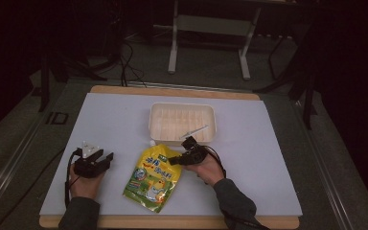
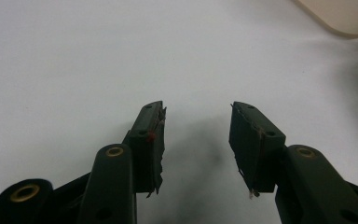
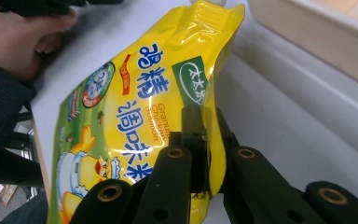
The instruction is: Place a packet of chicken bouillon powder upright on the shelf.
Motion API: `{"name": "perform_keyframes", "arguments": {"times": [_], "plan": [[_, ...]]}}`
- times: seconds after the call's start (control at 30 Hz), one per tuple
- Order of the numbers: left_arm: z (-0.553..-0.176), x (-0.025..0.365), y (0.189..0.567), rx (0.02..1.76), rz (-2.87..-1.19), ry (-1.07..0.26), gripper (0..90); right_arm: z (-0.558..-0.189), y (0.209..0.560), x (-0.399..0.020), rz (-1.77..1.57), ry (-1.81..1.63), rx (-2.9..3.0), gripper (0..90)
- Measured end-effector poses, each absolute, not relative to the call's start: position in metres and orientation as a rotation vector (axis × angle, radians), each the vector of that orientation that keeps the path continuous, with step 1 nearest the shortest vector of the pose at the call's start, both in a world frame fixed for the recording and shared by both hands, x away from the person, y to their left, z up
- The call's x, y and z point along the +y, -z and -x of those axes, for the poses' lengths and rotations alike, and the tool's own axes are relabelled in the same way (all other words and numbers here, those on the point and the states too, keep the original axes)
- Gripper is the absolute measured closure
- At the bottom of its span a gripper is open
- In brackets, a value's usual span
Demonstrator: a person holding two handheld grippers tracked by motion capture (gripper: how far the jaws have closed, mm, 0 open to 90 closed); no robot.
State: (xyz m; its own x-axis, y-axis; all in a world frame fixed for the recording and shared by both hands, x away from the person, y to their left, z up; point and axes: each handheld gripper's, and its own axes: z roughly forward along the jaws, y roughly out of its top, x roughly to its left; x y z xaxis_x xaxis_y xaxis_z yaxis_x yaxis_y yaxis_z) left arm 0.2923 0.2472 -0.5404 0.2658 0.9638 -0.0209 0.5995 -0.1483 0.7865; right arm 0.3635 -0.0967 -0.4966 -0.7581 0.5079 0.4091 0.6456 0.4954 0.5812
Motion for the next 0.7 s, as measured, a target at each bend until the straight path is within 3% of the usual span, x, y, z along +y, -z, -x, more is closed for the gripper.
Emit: {"name": "perform_keyframes", "arguments": {"times": [0.7], "plan": [[-0.292,0.247,0.54,1.413,-1.84,-0.669,54.2,-0.348,0.442,-0.089,0.792,1.282,-2.487,90.0]]}}
